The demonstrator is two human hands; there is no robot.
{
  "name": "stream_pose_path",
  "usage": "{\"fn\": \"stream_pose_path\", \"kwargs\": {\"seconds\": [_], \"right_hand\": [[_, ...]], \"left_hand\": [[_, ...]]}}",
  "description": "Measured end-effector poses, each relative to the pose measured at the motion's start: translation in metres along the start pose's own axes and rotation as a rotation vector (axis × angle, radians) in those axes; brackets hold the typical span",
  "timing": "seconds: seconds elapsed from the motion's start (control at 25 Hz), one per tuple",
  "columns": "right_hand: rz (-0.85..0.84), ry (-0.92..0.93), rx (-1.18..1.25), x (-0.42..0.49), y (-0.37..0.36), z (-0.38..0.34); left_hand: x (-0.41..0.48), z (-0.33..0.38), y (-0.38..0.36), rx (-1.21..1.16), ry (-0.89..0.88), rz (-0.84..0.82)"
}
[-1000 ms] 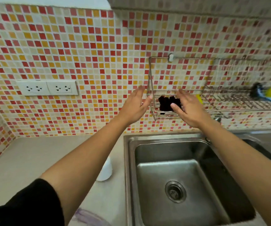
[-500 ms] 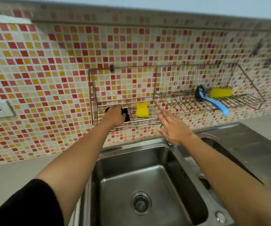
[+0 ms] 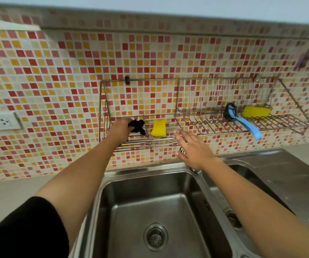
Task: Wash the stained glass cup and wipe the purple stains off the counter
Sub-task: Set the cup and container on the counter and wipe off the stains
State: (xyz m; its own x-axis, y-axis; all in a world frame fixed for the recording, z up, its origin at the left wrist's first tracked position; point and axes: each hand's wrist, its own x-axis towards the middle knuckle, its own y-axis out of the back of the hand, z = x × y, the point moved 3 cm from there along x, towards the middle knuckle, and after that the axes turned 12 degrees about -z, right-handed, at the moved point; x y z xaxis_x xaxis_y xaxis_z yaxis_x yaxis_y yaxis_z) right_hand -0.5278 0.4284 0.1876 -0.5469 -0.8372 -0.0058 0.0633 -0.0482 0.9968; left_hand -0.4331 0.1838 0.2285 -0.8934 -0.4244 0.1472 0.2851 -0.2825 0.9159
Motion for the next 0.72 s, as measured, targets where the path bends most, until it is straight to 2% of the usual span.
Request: {"fn": "stream_pose_path", "kwargs": {"seconds": [0.12, 0.2, 0.36, 0.44, 0.52, 0.6, 0.72], "right_hand": [[-0.101, 0.007, 0.049, 0.000, 0.009, 0.003], [-0.121, -0.012, 0.191, 0.002, 0.025, 0.001], [0.156, 0.086, 0.788, 0.006, 0.075, -0.028], [0.172, 0.202, 0.989, 0.010, 0.090, -0.049], [0.217, 0.269, 1.077, 0.015, 0.094, -0.067], [0.322, 0.248, 1.137, 0.020, 0.097, -0.077], [0.366, 0.217, 1.220, 0.022, 0.105, -0.084]], "left_hand": [[-0.019, 0.008, 0.023, -0.293, -0.109, 0.143], [-0.029, 0.014, 0.040, -0.462, -0.145, 0.132], [-0.047, 0.027, 0.074, -0.988, -0.207, 0.012], [-0.056, 0.029, 0.082, -1.194, -0.217, -0.019], [-0.064, 0.029, 0.083, -1.296, -0.218, -0.037], [-0.070, 0.025, 0.079, -1.331, -0.200, -0.047], [-0.083, 0.015, 0.073, -1.275, -0.127, -0.080]]}}
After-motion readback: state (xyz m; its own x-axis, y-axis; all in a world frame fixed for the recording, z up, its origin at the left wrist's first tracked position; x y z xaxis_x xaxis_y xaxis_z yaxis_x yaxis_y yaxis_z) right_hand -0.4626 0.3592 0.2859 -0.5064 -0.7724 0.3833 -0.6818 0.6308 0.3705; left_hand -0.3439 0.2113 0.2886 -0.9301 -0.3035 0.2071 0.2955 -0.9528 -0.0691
